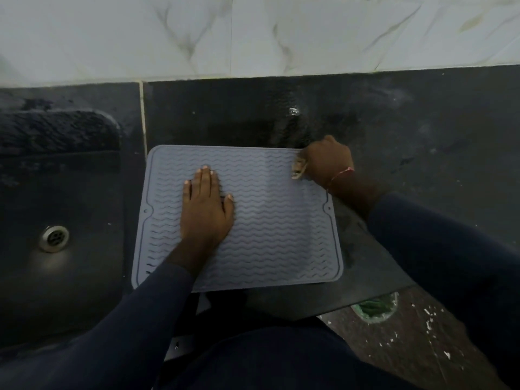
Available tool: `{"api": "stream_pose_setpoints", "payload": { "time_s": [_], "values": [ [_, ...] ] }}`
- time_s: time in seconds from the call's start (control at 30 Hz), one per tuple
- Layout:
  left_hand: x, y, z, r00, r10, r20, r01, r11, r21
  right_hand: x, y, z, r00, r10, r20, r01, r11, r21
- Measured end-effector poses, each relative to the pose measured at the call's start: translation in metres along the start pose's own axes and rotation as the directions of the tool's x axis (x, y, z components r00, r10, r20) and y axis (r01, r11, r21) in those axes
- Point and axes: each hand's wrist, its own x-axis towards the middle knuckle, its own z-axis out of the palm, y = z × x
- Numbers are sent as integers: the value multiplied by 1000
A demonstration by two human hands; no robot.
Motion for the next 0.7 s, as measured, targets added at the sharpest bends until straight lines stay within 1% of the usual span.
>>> {"api": "stream_pose_setpoints", "payload": {
  "time_s": [0.03, 0.07, 0.1, 0.13, 0.17, 0.2, 0.23, 0.27, 0.37, 0.47, 0.57, 0.63, 0.67, 0.7],
  "values": [
    [0, 0, 0, 1000, 8, 5, -8, 1000, -1, 6, -15, -8, 999, -25, -25, 26, 999, 42],
    [1, 1, 0, 1000, 14, 10, -14, 1000, 4, 12, -34, -15, 993, -96, -66, 101, 992, 73],
    [2, 1, -1, 1000, 18, 16, -18, 1000, 12, 19, -56, -20, 975, -190, -111, 201, 975, 92],
    [2, 2, -1, 1000, 19, 18, -19, 1000, 24, 25, -78, -22, 948, -293, -124, 304, 949, 85],
    [2, 2, -1, 1000, 18, 17, -18, 999, 39, 30, -98, -20, 918, -387, -82, 392, 918, 57],
    [2, 1, 0, 1000, 14, 16, -15, 999, 50, 35, -111, -16, 896, -445, -9, 445, 895, 29],
    [3, 2, 0, 1000, 10, 20, -11, 998, 55, 38, -113, -11, 886, -460, 52, 460, 888, 12],
    [2, 1, 0, 1000, 8, 24, -10, 998, 57, 40, -106, -5, 887, -455, 77, 454, 891, 20],
    [2, 1, 0, 1000, 10, 25, -11, 999, 43, 35, -55, 2, 917, -397, 40, 393, 916, 85],
    [0, 1, -3, 999, 22, 27, -22, 1000, 21, 16, 7, 9, 951, -303, 59, 296, 949, 112],
    [0, 1, -3, 1000, 22, 17, -23, 999, 31, -6, 48, 13, 982, -144, 121, 137, 988, 71],
    [-1, 1, -2, 1000, 21, 22, -22, 999, 47, -9, 55, 9, 986, -24, 164, 29, 999, -28],
    [0, 1, -1, 999, 21, 24, -22, 998, 50, -8, 53, 4, 987, 18, 162, -5, 996, -83],
    [0, 1, -2, 999, 18, 27, -19, 999, 50, -5, 46, -2, 991, 23, 133, -9, 994, -111]
  ]
}}
